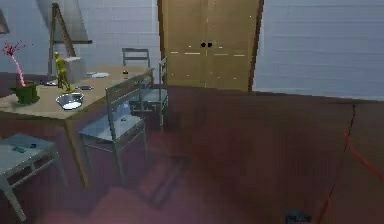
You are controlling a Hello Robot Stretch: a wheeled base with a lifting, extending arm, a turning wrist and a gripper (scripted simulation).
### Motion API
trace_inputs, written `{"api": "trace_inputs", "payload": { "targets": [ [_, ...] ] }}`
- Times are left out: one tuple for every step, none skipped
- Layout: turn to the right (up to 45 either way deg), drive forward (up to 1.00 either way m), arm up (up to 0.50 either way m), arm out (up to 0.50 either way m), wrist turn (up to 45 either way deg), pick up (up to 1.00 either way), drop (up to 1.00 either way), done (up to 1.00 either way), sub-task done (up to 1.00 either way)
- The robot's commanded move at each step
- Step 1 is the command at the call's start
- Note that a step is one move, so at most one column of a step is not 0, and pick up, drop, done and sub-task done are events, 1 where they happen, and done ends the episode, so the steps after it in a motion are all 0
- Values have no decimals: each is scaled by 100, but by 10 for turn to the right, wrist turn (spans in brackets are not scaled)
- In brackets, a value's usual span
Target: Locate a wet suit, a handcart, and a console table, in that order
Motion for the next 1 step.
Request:
{"api": "trace_inputs", "payload": {
  "targets": [
    [-450,0,0,0,0,0,0,0,0]
  ]
}}
